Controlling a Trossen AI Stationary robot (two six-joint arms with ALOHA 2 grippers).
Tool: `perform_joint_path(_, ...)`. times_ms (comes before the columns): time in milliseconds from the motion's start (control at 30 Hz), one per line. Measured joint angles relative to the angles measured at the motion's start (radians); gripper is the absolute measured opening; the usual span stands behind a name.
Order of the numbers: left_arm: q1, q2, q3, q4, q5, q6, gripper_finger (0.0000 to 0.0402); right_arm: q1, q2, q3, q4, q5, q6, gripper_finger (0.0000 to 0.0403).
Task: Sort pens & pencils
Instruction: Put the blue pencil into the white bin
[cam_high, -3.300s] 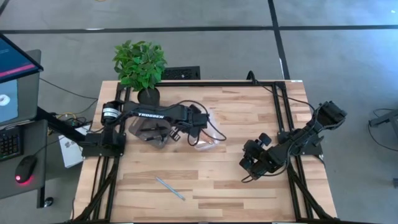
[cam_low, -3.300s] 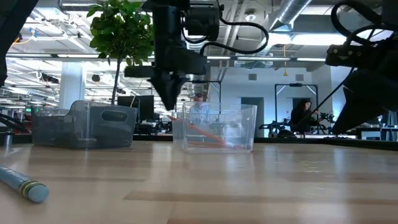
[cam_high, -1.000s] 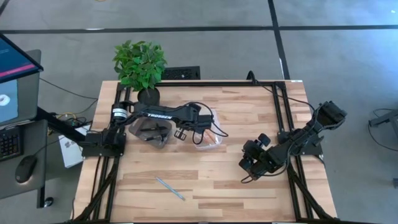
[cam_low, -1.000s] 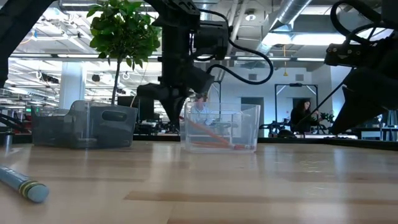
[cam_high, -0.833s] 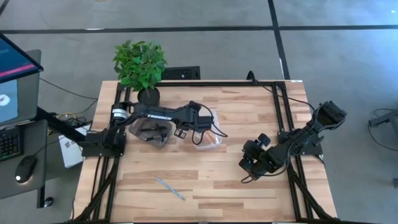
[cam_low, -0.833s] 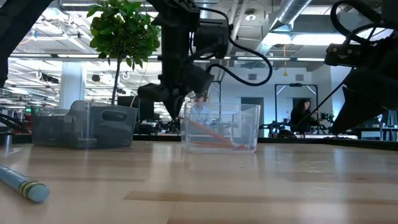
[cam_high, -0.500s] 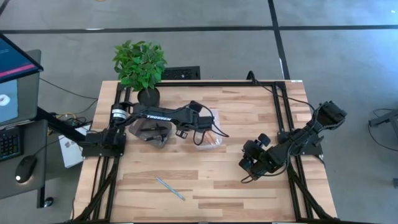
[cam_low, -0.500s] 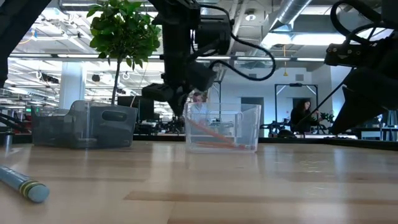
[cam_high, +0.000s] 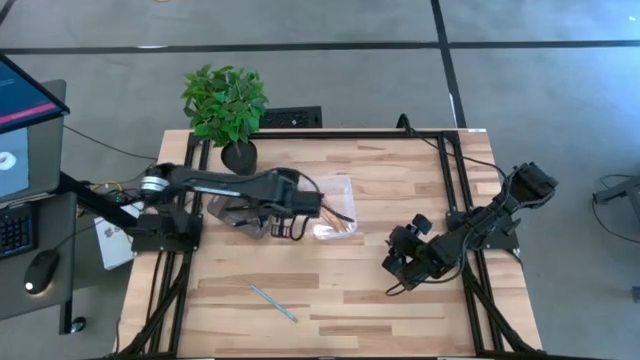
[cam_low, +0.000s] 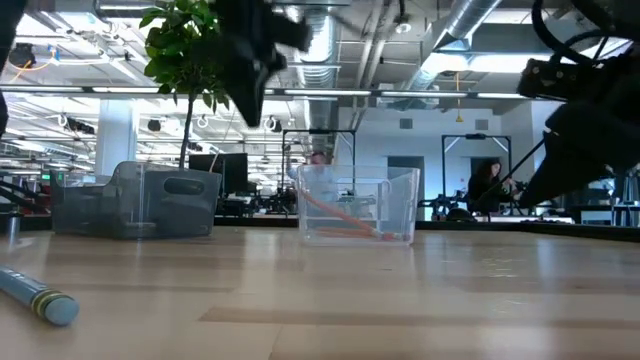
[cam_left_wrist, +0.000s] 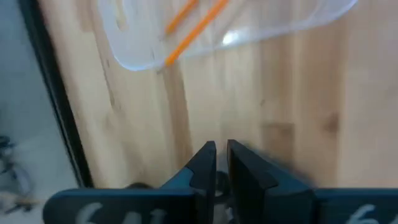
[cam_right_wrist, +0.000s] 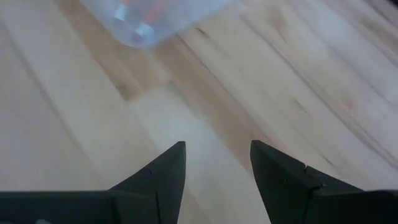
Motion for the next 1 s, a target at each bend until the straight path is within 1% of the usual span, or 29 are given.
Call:
perform_joint_path(100, -0.055, -0.093, -0.041, 0.047, -0.004, -0.073, 0.0031, -0.007, 0.000, 0.000, 0.094, -0.004, -0.083, 0.0205)
perform_joint_path(200, -0.122, -0.183, -0.101, 0.130, -0.008, -0.127, 0.0031, -0.016, 0.000, 0.007, 0.207, -0.015, -0.206, 0.0205)
perform_joint_path(367, -0.240, -0.304, -0.236, 0.287, -0.003, -0.208, 0.0032, -0.038, 0.000, 0.100, 0.298, -0.047, -0.388, 0.0205)
perform_joint_path(567, -0.395, -0.395, -0.435, 0.483, -0.014, -0.269, 0.0031, -0.060, 0.000, 0.227, 0.466, -0.195, -0.600, 0.0205)
perform_joint_path(667, -0.472, -0.420, -0.534, 0.628, -0.048, -0.272, 0.0032, -0.065, 0.034, 0.284, 0.529, -0.223, -0.687, 0.0205)
perform_joint_path(733, -0.523, -0.430, -0.591, 0.700, -0.083, -0.278, 0.0031, -0.064, 0.081, 0.335, 0.513, -0.226, -0.727, 0.0205)
perform_joint_path(800, -0.566, -0.433, -0.631, 0.748, -0.109, -0.305, 0.0032, -0.065, 0.146, 0.418, 0.484, -0.227, -0.750, 0.0205)
perform_joint_path(867, -0.603, -0.436, -0.655, 0.766, -0.121, -0.348, 0.0032, -0.064, 0.219, 0.513, 0.404, -0.229, -0.750, 0.0205)
perform_joint_path(1000, -0.674, -0.435, -0.685, 0.783, -0.120, -0.410, 0.0032, -0.064, 0.380, 0.728, 0.245, -0.264, -0.750, 0.0205)
